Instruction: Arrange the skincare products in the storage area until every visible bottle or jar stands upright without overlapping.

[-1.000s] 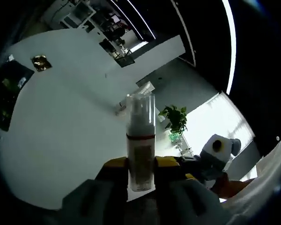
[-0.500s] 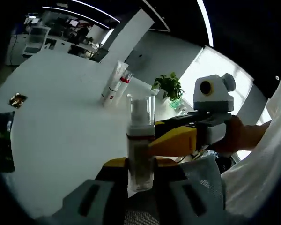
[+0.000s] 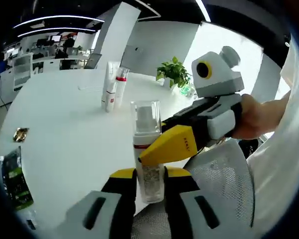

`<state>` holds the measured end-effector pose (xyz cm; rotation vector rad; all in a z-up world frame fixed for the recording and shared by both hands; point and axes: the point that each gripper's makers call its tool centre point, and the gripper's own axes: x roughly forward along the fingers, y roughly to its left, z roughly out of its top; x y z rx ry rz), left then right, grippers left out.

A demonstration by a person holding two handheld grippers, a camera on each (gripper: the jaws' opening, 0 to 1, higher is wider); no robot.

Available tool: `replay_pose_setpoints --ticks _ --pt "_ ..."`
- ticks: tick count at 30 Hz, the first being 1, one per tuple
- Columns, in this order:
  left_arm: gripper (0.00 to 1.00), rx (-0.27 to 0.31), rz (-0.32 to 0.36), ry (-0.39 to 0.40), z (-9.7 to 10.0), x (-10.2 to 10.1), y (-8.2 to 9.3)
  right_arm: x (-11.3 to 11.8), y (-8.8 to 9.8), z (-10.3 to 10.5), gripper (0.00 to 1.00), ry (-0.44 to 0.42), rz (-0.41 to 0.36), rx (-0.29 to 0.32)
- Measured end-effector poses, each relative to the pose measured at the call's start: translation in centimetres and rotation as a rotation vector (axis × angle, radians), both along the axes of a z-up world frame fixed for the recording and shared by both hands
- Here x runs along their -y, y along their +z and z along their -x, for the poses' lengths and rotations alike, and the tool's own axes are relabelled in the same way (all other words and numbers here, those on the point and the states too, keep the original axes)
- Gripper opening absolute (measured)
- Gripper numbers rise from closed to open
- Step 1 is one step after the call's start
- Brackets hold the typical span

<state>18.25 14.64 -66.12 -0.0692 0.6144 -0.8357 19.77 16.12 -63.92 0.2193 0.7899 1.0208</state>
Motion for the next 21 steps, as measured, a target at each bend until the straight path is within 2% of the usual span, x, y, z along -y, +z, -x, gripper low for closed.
replay_pose_setpoints --ticks 2,3,4,5,6,7,9,11,12,16,18,21 --pt "0.20 0.021 -0.067 -0.022 0.0 -0.7 -0.7 0.2 0.1 -0.5 0.16 -0.013 0.001 0.012" --pt "0.24 0.052 -0.099 -0.031 -0.2 -1.0 -0.9 0.4 0.1 -0.7 0.16 -0.015 0.002 0.017" --pt "0.28 0.069 -0.108 -0.036 -0.2 -1.0 -0.9 0.5 0.1 -0.9 0.16 -0.018 0.001 0.015" --pt "0.31 0.113 -0.168 -0.061 -0.2 -1.5 -1.2 0.9 0.2 -1.4 0.16 -0.032 0.009 0.032" --pt "0.32 0.126 -0.201 -0.081 -0.1 -1.7 -1.5 1.0 0.2 -1.5 0.16 -0.033 0.010 0.035" --pt "0.32 0.133 -0.229 -0.104 0.1 -1.9 -1.9 1.2 0.1 -1.8 0.16 -0.037 0.013 0.035" --pt "0.26 0.168 -0.330 -0.139 0.4 -2.7 -2.8 2.0 0.1 -2.7 0.16 -0.065 0.015 0.033" --pt "0.26 0.192 -0.406 -0.174 0.7 -3.2 -3.7 2.6 0.1 -3.2 0.16 -0.080 0.020 0.035" --pt "0.28 0.194 -0.424 -0.171 0.8 -3.5 -4.0 2.9 0.0 -3.5 0.16 -0.091 0.027 0.038" --pt "0.28 0.186 -0.398 -0.123 0.6 -3.5 -5.0 4.6 -0.5 -5.0 0.16 -0.134 0.054 0.047" --pt "0.27 0.147 -0.480 -0.122 0.5 -4.1 -6.3 5.5 -0.9 -5.7 0.16 -0.154 0.075 0.051" --pt "0.25 0.139 -0.479 -0.134 0.8 -4.0 -6.5 6.5 -1.1 -6.7 0.16 -0.175 0.096 0.063"
